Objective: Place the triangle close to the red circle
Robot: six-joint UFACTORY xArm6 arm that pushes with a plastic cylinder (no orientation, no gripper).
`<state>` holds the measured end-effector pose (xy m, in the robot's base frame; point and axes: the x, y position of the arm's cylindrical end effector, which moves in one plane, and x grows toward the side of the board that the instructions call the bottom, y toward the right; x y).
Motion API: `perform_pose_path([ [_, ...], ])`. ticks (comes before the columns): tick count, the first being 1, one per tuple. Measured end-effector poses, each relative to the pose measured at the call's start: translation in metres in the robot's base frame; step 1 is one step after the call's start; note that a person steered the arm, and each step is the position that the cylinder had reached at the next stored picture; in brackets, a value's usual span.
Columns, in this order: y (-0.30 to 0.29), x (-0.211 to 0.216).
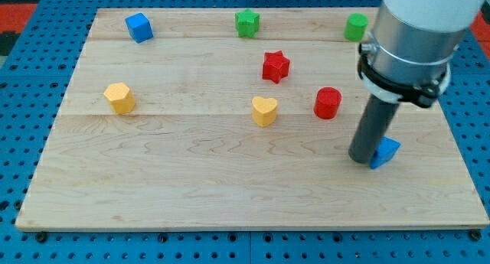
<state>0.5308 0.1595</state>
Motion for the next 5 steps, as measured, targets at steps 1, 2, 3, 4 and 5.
perform_pose_path([
  [1, 0.016, 0.032],
  [2, 0.030, 0.031],
  [3, 0.030, 0.003],
  [4, 0.032, -0.024],
  [5, 0.032, -0.054],
])
